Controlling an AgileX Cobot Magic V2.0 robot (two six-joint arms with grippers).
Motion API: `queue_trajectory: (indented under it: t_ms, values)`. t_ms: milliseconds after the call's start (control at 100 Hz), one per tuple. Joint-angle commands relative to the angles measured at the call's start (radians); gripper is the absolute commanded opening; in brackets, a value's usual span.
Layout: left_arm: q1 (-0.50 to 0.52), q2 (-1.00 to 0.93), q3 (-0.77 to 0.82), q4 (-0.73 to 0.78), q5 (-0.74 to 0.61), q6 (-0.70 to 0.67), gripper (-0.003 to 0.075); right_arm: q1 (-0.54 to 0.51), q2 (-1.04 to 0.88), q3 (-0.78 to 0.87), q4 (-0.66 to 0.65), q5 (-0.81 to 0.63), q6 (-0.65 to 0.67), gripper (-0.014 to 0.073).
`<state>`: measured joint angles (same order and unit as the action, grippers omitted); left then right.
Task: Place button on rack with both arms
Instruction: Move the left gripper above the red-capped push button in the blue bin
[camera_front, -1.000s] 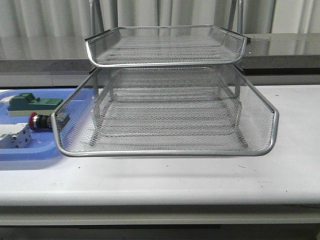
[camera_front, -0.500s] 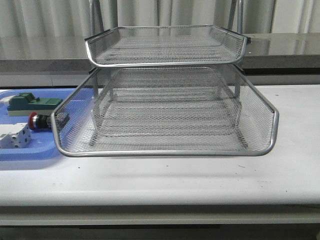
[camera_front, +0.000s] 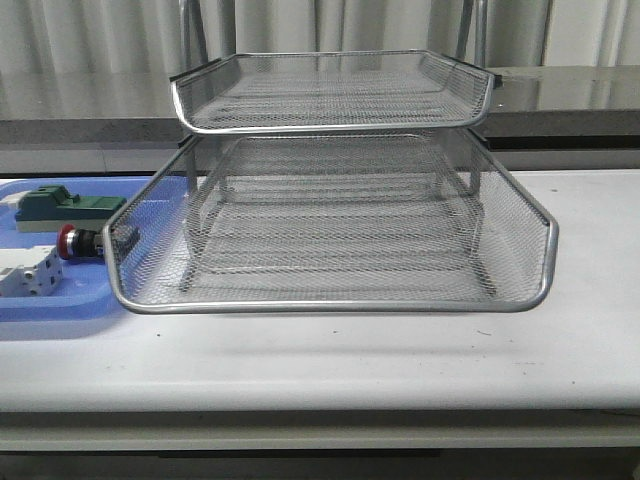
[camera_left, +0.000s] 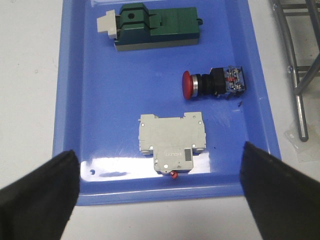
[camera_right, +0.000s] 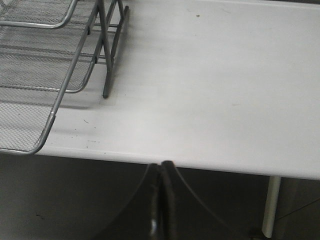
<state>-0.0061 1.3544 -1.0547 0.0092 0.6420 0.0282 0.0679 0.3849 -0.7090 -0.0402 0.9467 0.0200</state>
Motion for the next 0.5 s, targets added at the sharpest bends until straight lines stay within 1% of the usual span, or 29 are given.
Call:
queue_trajectory:
  t_ms: [0, 140, 190, 270, 390, 490]
  values:
    - [-0.003, -0.025, -0.036, -0.009, -0.060, 0.004, 0.0684, -0.004, 0.009, -0.033, -0.014, -0.065, -0.001, -0.0069]
    - [-0.003, -0.025, -0.036, -0.009, -0.126, 0.009, 0.0634, -0.004, 0.009, -0.033, -0.014, -0.065, -0.001, -0.0069]
    - [-0.003, -0.025, -0.039, -0.009, -0.152, 0.046, 0.0624, -0.004, 0.009, -0.033, -0.014, -0.065, -0.001, -0.0069]
    - [-0.003, -0.009, -0.066, -0.009, -0.152, 0.133, 0.0619, -0.004, 0.009, -0.033, -0.014, -0.065, -0.001, -0.0069]
    - [-0.003, 0.067, -0.159, -0.009, -0.096, 0.210, 0.0619, -0.004, 0.009, -0.033, -0.014, -0.065, -0.001, -0.0069]
    - [-0.007, 0.164, -0.267, -0.015, -0.002, 0.278, 0.0619, -0.004, 0.009, -0.033, -0.014, -0.065, -0.001, -0.0069]
